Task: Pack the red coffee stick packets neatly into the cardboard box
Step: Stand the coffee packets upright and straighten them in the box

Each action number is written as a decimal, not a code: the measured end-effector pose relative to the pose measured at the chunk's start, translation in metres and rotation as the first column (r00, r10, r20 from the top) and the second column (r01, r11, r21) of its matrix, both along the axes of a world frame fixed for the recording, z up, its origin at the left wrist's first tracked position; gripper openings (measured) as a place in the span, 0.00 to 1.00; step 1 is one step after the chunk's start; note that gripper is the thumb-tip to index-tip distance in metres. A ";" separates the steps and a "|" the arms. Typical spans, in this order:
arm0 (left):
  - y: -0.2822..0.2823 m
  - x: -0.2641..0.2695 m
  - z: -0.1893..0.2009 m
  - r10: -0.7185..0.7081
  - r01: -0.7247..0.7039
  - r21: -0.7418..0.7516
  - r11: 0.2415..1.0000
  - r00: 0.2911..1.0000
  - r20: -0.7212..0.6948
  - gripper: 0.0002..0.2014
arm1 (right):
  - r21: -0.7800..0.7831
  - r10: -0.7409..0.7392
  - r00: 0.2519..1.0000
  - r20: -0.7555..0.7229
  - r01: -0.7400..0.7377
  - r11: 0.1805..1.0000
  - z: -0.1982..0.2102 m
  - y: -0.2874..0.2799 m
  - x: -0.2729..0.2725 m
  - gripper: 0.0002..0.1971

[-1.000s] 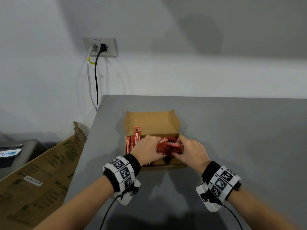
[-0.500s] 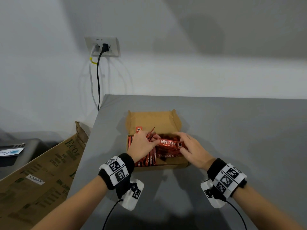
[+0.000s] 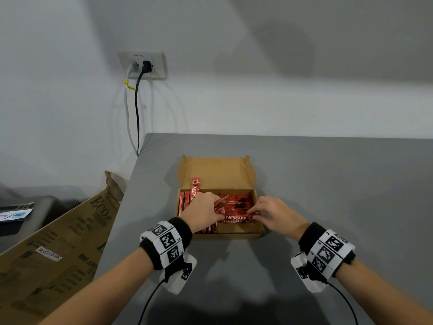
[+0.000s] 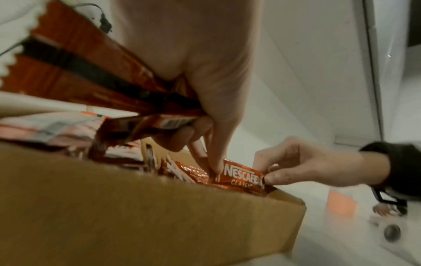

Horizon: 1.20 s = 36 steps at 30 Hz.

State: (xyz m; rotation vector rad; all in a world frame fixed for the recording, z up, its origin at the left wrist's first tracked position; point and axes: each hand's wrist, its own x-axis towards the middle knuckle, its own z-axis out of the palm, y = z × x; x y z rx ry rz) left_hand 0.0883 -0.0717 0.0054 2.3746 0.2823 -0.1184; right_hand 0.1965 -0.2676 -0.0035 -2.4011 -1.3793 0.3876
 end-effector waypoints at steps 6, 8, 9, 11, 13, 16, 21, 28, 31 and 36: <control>-0.007 -0.001 -0.010 -0.072 0.067 0.182 0.981 0.997 0.022 0.03 | -0.134 0.011 0.982 0.190 0.014 0.991 0.006 0.008 -0.006 0.07; -0.007 -0.001 -0.010 -0.074 0.068 0.187 0.980 0.997 0.021 0.04 | -0.150 0.001 0.983 0.186 0.027 0.988 0.005 0.011 -0.007 0.06; -0.008 -0.001 -0.011 -0.075 0.071 0.182 0.981 0.997 0.015 0.03 | -0.159 -0.005 0.984 0.181 0.034 0.987 0.004 0.012 -0.008 0.05; -0.007 0.000 -0.012 -0.079 0.076 0.164 0.983 0.997 0.008 0.02 | -0.173 -0.012 0.983 0.182 0.044 0.984 0.002 0.015 -0.008 0.05; -0.007 0.001 -0.013 -0.081 0.077 0.161 0.984 0.997 0.016 0.03 | -0.184 -0.019 0.981 0.194 0.056 0.981 0.001 0.016 -0.009 0.05; -0.007 0.002 -0.017 -0.083 0.075 0.214 0.974 0.996 0.028 0.03 | -0.190 -0.037 0.981 0.188 0.073 0.979 0.000 0.017 -0.009 0.06; -0.009 0.001 -0.021 -0.098 0.090 0.252 0.964 0.995 0.019 0.08 | -0.196 -0.039 0.981 0.190 0.077 0.978 0.004 0.017 -0.010 0.07; -0.009 0.001 -0.020 -0.112 0.105 0.226 0.969 0.994 0.020 0.10 | -0.243 -0.026 0.971 0.236 0.085 0.966 0.005 0.021 -0.013 0.04; -0.010 -0.002 -0.016 -0.143 0.139 0.229 0.964 0.990 0.001 0.15 | -0.244 -0.041 0.973 0.226 0.097 0.965 0.006 0.022 -0.012 0.07; -0.009 -0.005 0.000 -0.092 0.079 0.090 0.993 0.986 0.142 0.03 | -0.212 -0.047 0.977 0.206 0.092 0.973 0.016 0.017 -0.009 0.14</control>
